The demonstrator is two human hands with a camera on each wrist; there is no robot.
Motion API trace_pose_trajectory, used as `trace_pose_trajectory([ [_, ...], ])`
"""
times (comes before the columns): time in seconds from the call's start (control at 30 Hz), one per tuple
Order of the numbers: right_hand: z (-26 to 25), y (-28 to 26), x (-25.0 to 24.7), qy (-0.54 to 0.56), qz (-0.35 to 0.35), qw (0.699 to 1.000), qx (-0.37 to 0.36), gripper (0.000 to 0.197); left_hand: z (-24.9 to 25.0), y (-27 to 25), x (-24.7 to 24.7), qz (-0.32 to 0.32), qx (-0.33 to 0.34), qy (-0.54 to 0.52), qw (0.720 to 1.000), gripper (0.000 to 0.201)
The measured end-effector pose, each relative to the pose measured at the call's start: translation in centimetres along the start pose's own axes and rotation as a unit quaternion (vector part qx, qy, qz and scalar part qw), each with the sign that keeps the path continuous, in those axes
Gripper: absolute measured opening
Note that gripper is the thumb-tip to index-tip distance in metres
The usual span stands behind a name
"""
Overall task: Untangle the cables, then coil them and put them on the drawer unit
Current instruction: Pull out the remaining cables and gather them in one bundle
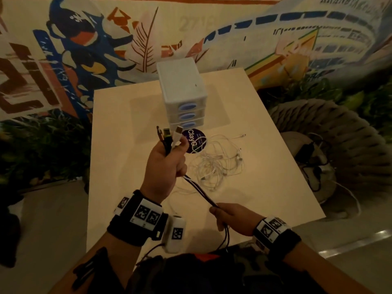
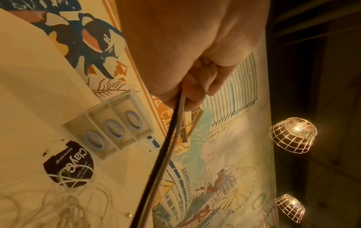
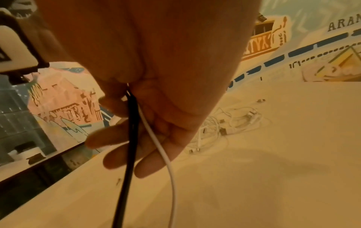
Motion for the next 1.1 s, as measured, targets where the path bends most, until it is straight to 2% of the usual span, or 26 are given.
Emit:
trace_pose_trajectory([
  [0.07,1.1,-0.1,0.2,0.002,-0.024,1.0,0.019,0.048,-0.4,-0.3,0.4,-0.019,-0.001,-0.018,1.0,0.01],
  [0.17,2.8,-0.3,-0.2,-0.067,-0.058,0.995,0.046,0.053,-1.0,-0.1,0.8,-0.05,-0.016,-0.057,0.997,0.027],
  [0.23,3.9,-0.4,-1.2,-0.093,-0.057,0.993,0.046,0.054,-1.5,0.1,0.8,-0.049,-0.034,-0.069,0.996,0.035],
  [0.3,4.6,-0.5,-3.1,-0.061,-0.013,0.998,0.025,0.053,-2.1,0.1,0.7,-0.036,-0.046,-0.07,0.996,0.037],
  [0.37,4.7,-0.4,-5.3,-0.038,0.053,0.998,0.002,0.043,-2.6,-0.1,0.5,-0.016,-0.054,-0.065,0.996,0.037],
  [0.43,4.1,0.3,-7.4,-0.066,0.112,0.991,-0.016,0.028,-3.3,-0.3,0.2,0.006,-0.059,-0.057,0.997,0.036],
  [0.5,2.8,1.6,-8.7,-0.096,0.134,0.985,-0.04,0.017,-4.0,-0.6,-0.1,0.026,-0.065,-0.052,0.996,0.035],
  [0.57,1.4,3.5,-9.3,-0.123,0.144,0.98,-0.063,0.016,-4.6,-1.0,-0.5,0.043,-0.073,-0.043,0.995,0.035],
  [0.67,-0.3,6.3,-10.5,-0.162,0.197,0.965,-0.064,0.018,-5.4,-1.5,-1.2,0.068,-0.084,-0.022,0.994,0.035],
  [0.73,-0.7,8.1,-10.8,-0.21,0.182,0.96,-0.032,0.022,-5.9,-1.7,-1.7,0.084,-0.091,-0.016,0.992,0.035],
  [0.87,0.0,11.2,-10.0,-0.317,0.088,0.943,0.051,0.031,-6.8,-2.3,-2.3,0.111,-0.107,-0.009,0.988,0.04],
  [0.93,0.3,12.0,-10.1,-0.334,0.085,0.936,0.07,0.031,-7.1,-2.4,-2.4,0.118,-0.109,-0.009,0.987,0.04],
  [1.1,0.5,13.2,-10.6,-0.371,0.101,0.922,0.052,0.03,-8.1,-2.6,-2.8,0.133,-0.123,0.006,0.983,0.038],
])
Point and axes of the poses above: each hand's wrist, its own y-axis towards the middle knuckle, its own x-axis out of the palm, z = x × y, the point moved 4 cm from there along y, towards the middle knuckle, and after that the axes turned 10 degrees about -z, right-handed, at the moved point
